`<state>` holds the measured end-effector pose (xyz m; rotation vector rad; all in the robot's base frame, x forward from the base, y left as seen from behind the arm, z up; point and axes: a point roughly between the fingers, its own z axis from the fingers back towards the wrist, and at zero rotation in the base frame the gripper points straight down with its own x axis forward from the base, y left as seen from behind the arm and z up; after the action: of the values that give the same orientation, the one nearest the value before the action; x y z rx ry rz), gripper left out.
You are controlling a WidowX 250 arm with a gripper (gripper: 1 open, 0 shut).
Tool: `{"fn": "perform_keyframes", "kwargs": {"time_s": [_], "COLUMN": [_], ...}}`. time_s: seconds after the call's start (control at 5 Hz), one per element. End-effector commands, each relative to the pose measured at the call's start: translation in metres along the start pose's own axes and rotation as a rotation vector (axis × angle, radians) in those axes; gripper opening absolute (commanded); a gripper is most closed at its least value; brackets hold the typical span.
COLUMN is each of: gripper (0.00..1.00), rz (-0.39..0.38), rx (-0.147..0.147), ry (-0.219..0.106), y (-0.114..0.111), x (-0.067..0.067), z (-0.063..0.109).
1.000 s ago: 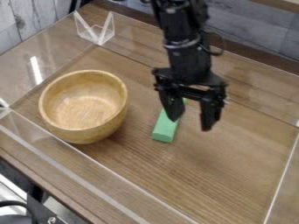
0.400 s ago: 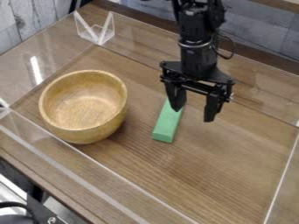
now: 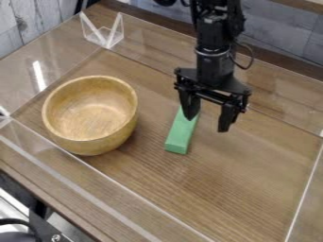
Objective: Put green object into wooden bowl
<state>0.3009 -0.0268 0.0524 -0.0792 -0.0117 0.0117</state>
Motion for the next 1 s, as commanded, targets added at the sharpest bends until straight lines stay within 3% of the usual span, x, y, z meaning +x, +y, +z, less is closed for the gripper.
{"fn": "perform_keyframes", "kwargs": {"time_s": [0.0,0.4,0.8], "gripper": [1.0,1.0,1.0], "rz": [0.061,0.081,0.118], "rx": [0.011,0.027,0.03], "ry": [-0.051,-0.054,-0.056], "y": [-0.001,0.014,0.02], "x": [0.011,0.01,0.0], "z": [0.012,-0.002,-0.006]}}
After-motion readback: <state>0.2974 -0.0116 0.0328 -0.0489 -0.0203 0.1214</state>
